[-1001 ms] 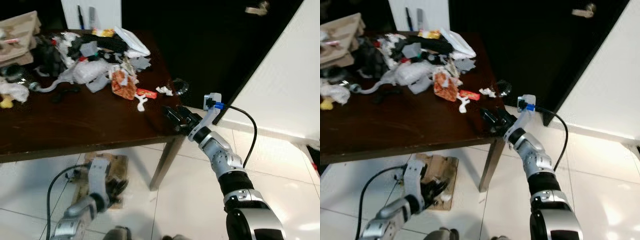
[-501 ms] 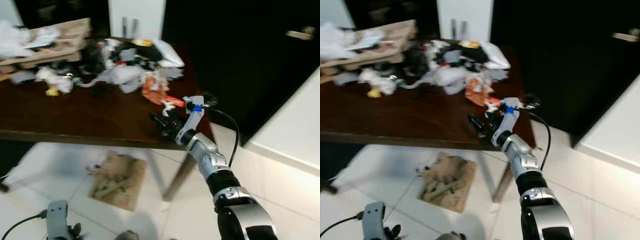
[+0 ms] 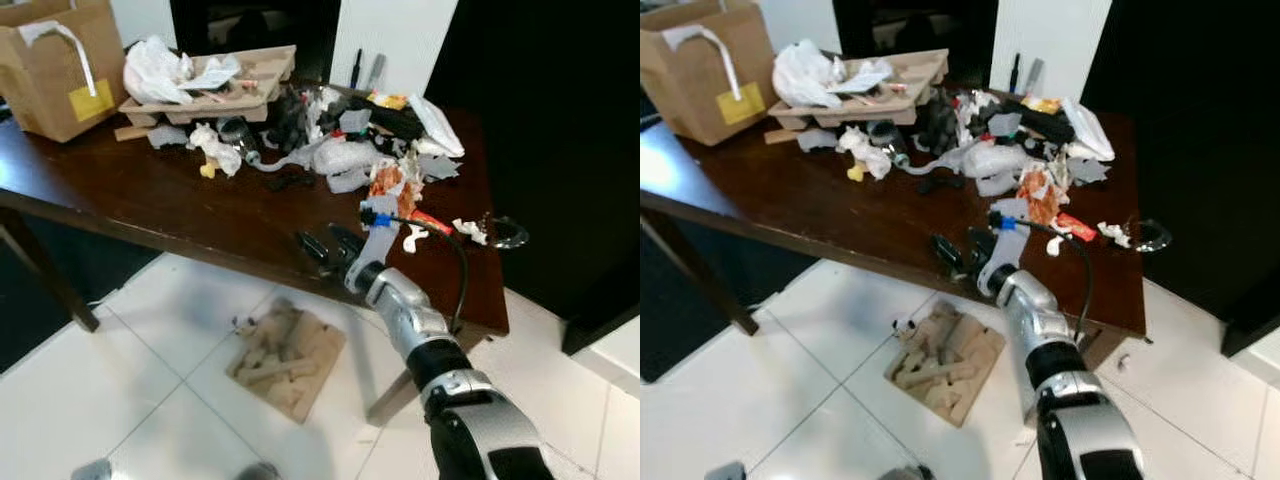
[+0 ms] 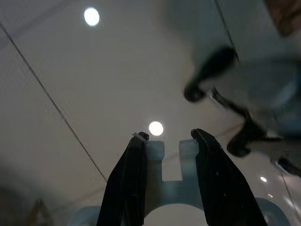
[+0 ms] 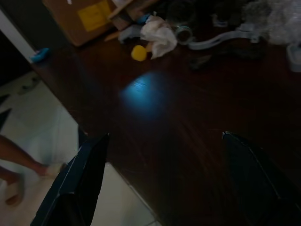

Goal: Picking trash to rubbish bin

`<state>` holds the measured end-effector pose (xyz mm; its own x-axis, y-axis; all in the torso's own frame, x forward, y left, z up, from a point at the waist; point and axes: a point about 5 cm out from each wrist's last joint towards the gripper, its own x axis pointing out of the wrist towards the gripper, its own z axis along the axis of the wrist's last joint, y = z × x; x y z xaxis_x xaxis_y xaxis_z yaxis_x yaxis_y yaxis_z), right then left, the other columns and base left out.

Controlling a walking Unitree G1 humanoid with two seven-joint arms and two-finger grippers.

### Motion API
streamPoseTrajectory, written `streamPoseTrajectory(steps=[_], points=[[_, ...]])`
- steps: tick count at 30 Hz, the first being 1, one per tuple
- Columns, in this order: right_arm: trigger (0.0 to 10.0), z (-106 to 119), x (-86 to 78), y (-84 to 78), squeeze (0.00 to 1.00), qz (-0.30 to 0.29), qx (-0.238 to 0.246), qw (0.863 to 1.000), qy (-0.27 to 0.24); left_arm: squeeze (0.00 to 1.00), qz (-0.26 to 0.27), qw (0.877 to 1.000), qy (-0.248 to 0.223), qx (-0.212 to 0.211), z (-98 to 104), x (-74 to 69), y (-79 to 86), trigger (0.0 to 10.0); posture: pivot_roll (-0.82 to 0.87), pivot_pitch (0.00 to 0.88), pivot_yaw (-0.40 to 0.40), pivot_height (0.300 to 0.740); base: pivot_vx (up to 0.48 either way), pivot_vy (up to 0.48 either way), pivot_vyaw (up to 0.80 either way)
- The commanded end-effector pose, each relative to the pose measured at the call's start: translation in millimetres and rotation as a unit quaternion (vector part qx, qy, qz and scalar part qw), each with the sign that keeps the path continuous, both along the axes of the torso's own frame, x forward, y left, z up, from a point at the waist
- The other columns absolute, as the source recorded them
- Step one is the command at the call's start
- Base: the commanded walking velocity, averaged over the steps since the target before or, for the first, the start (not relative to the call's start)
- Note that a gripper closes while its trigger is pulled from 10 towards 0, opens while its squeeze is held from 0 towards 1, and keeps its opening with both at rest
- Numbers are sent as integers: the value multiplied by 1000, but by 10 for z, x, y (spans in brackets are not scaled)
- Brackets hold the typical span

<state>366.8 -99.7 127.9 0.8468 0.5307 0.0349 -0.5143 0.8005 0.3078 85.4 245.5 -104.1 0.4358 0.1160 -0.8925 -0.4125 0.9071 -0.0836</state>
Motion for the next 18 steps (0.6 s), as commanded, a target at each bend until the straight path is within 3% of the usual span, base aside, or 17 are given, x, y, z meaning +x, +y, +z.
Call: streamPoseTrajectory(steps=[1,12,18], points=[[10000,-18,-10,48,0,3,-1,1000,0,0,0,1000,5,3,-12,-44,-9,10000,249,120,-74,740,0,0,744],[10000,-15,12,29,0,-18,-16,1000,-6,0,-1,1000,-4,-9,-16,-14,-51,10000,250,121,-75,740,0,0,750],[10000,-14,35,-4,0,-41,-13,999,2,0,-9,1000,-10,-11,-6,38,-58,10000,243,121,-74,740,0,-137,0]])
